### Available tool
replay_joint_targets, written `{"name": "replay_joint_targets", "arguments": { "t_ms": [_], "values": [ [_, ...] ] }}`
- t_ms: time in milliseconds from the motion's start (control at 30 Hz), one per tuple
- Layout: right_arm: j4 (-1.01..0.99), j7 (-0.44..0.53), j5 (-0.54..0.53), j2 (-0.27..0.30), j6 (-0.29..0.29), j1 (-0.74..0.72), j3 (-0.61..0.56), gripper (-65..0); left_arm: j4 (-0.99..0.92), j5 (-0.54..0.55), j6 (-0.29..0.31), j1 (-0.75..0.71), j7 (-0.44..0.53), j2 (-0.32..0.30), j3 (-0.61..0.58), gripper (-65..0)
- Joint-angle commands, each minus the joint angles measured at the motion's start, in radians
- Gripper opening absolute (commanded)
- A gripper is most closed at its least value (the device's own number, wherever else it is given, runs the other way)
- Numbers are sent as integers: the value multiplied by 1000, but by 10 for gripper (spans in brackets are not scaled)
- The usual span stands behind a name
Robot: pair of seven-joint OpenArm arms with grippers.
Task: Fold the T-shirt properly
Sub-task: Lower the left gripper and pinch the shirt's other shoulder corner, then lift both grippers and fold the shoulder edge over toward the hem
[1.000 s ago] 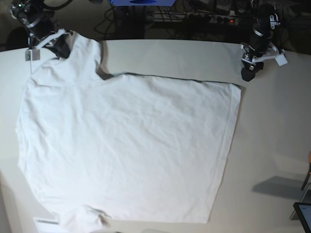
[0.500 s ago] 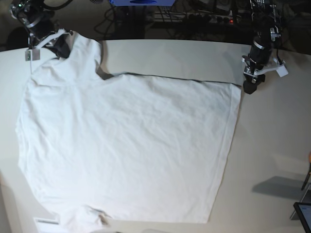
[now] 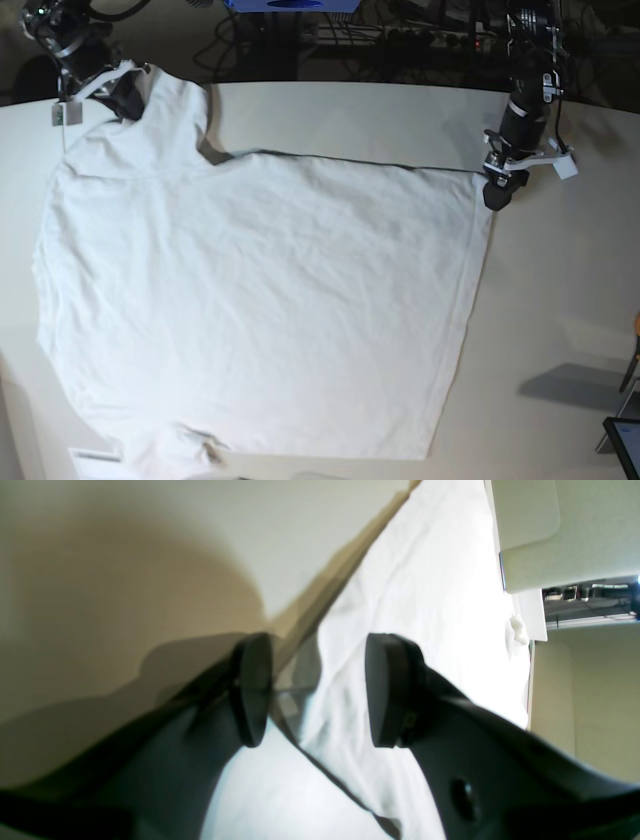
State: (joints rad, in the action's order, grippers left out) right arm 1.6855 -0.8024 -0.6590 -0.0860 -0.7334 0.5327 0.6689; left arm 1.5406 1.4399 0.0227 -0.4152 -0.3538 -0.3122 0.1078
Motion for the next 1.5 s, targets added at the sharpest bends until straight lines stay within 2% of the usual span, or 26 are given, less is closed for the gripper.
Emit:
{"name": "replay_joint_targets", "arguments": {
  "t_ms": [0,267,700,900,1133,1333,1467],
  "values": [
    [-11,-87,100,2,35,16,1,-647,1,44,-5,-3,-61,9,-18,-348],
    [-11,-87,100,2,35,16,1,-647,2,44,-5,-3,-61,9,-18,-358],
    [-12,-87,100,2,35,8,1,-647,1,44,-2,-3,-63,6,-43,-650],
    [-12,-82,100,2,35,13,1,-647,1,44,-2,-12,-63,6,-49,-650],
    [20,-78,100,7,35,28,1,-647,25,44,0,-41,-63,-25,-38,-650],
    [86,-78,92,62,35,34,10,-647,70,-98,0,-66,-58,-25,-35,-650],
    [158,-78,98,68,35,48,10,-647,119,-163,0,-92,-55,-21,-35,-650]
  ]
}}
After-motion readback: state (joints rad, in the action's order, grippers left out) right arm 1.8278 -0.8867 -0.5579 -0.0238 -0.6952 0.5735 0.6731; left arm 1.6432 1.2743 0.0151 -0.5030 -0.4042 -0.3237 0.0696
